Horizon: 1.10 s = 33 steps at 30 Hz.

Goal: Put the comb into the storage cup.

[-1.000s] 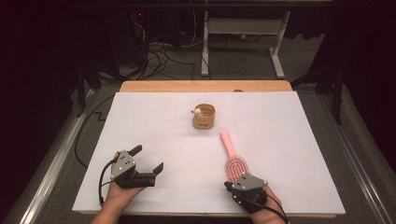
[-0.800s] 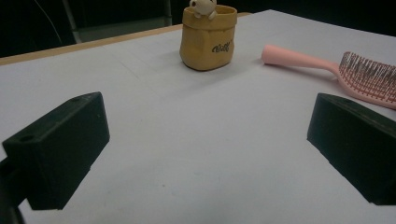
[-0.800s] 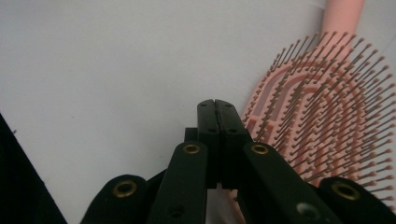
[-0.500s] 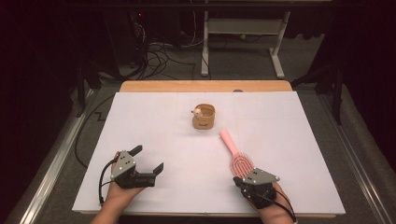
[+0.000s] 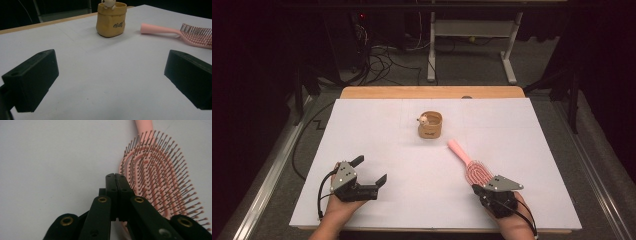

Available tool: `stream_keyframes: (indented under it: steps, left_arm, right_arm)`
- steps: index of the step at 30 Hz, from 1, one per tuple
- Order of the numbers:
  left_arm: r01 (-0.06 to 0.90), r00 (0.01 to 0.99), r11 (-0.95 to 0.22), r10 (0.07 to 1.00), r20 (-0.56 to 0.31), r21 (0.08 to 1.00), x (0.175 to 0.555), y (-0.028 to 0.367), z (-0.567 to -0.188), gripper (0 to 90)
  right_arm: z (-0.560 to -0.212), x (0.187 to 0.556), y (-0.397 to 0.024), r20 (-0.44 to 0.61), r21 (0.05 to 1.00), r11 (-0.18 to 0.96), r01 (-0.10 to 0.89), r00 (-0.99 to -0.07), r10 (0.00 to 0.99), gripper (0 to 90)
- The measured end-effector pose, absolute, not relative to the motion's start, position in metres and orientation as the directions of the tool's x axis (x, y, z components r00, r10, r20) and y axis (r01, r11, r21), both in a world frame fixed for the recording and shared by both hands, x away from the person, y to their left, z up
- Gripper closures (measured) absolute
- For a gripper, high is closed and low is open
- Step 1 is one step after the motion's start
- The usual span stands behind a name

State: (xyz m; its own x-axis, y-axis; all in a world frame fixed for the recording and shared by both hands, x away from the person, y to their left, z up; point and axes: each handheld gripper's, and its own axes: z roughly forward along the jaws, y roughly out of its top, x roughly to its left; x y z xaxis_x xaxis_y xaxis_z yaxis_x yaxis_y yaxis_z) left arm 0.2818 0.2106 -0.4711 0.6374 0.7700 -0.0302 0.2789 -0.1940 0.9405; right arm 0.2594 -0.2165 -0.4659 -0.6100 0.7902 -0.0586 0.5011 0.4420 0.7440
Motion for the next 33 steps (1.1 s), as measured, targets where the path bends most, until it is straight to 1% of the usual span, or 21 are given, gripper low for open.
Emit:
stream_keyframes:
  steps: [14, 33]
  left_arm:
    - [0.286, 0.636, -0.189, 0.770, -0.039, 0.939, 0.283, 0.211, -0.471, 0.1]
    - [0.295, 0.637, -0.188, 0.770, -0.046, 0.937, 0.283, 0.211, -0.472, 0.0]
  right_arm:
    - [-0.465, 0.267, -0.237, -0.036, 0.757, 0.384, 0.529, -0.552, 0.833, 90.0]
    - [-0.465, 0.269, -0.240, -0.043, 0.759, 0.375, 0.533, -0.534, 0.845, 90.0]
